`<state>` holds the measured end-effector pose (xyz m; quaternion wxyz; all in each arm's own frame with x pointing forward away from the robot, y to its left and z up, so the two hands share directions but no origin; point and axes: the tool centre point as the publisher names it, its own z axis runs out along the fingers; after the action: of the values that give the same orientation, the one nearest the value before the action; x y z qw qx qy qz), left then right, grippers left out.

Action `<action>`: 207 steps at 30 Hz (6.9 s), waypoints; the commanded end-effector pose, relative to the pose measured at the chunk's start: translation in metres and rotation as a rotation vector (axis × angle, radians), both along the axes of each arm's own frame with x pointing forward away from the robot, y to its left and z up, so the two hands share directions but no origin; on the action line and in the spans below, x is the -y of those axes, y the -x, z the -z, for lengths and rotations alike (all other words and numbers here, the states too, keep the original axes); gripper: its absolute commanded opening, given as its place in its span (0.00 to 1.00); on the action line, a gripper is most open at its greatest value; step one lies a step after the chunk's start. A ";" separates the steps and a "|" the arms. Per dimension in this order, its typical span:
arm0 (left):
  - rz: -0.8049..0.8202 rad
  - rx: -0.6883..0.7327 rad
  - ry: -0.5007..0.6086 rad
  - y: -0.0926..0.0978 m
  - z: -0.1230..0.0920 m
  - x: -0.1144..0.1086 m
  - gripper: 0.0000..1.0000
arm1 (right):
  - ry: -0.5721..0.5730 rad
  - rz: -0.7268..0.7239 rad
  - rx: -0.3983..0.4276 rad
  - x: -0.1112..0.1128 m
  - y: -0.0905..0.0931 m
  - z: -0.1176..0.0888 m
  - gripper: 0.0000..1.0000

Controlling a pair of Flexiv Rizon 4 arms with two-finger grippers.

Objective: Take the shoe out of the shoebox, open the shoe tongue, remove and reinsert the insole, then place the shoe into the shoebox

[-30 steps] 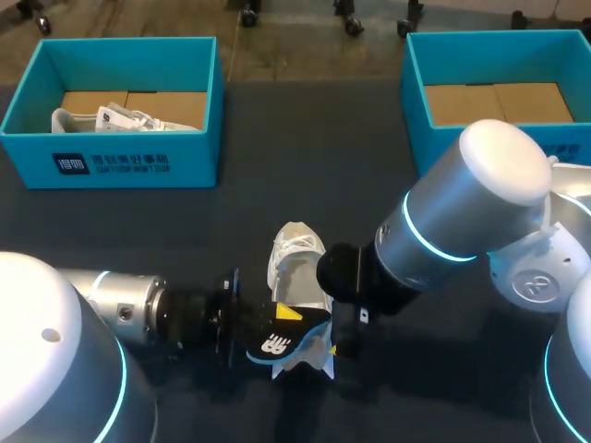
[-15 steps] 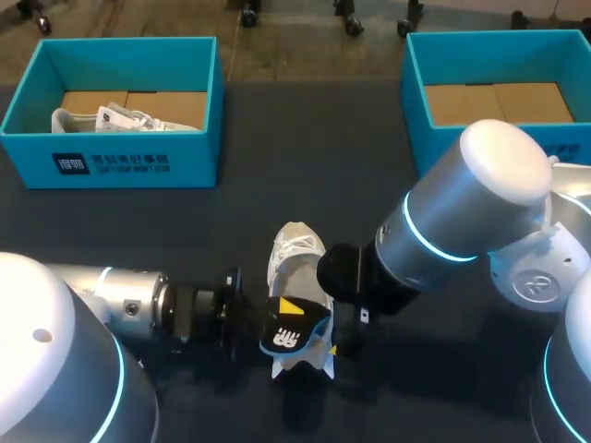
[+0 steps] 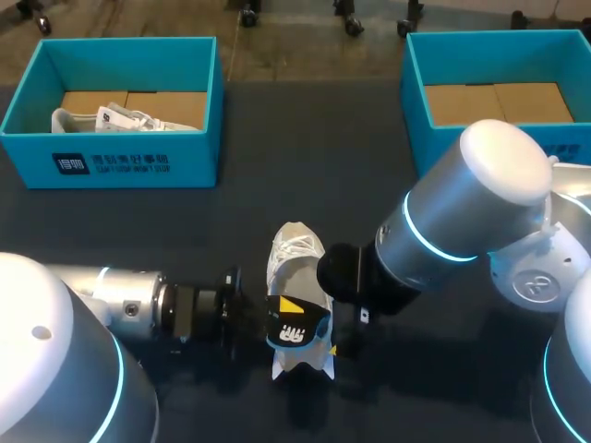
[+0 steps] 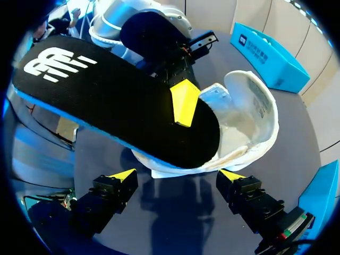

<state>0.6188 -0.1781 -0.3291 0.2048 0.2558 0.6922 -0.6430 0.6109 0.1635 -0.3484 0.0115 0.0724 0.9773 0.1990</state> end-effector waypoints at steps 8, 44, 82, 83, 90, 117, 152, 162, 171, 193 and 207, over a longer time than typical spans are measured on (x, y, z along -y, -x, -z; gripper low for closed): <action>0.017 0.036 0.003 0.015 -0.021 -0.005 0.28 | -0.001 0.001 0.001 -0.001 0.001 0.002 1.00; 0.022 0.101 -0.074 -0.009 0.014 0.007 0.00 | -0.001 0.001 0.001 -0.001 0.001 0.002 1.00; 0.004 0.212 -0.059 0.007 -0.001 0.010 0.00 | -0.001 0.001 0.001 -0.001 0.001 0.002 1.00; -0.001 0.217 -0.064 0.006 0.001 0.010 0.00 | -0.001 0.001 0.001 -0.001 0.001 0.002 1.00; -0.033 0.220 -0.108 -0.002 0.019 0.012 0.00 | -0.001 0.001 0.001 -0.001 0.001 0.002 1.00; -0.024 0.310 -0.066 0.018 -0.015 0.008 0.00 | -0.001 0.001 0.001 -0.001 0.001 0.002 1.00; -0.046 0.352 -0.069 0.019 -0.016 0.005 0.00 | -0.001 0.001 0.001 -0.001 0.001 0.002 1.00; -0.033 0.387 -0.121 0.003 0.004 0.012 0.00 | -0.001 0.001 0.001 -0.001 0.001 0.002 1.00; -0.081 0.394 -0.167 -0.008 0.018 0.008 0.00 | -0.001 0.001 0.001 -0.001 0.001 0.002 1.00; -0.049 0.382 -0.121 0.005 -0.002 0.015 0.00 | -0.001 0.001 0.001 -0.001 0.001 0.002 1.00; -0.087 0.355 -0.167 -0.014 0.011 0.003 0.00 | -0.001 0.001 0.001 -0.001 0.001 0.002 1.00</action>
<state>0.6326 -0.1816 -0.3424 0.3326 0.3491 0.7062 -0.5185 0.6111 0.1641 -0.3489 0.0112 0.0723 0.9773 0.1989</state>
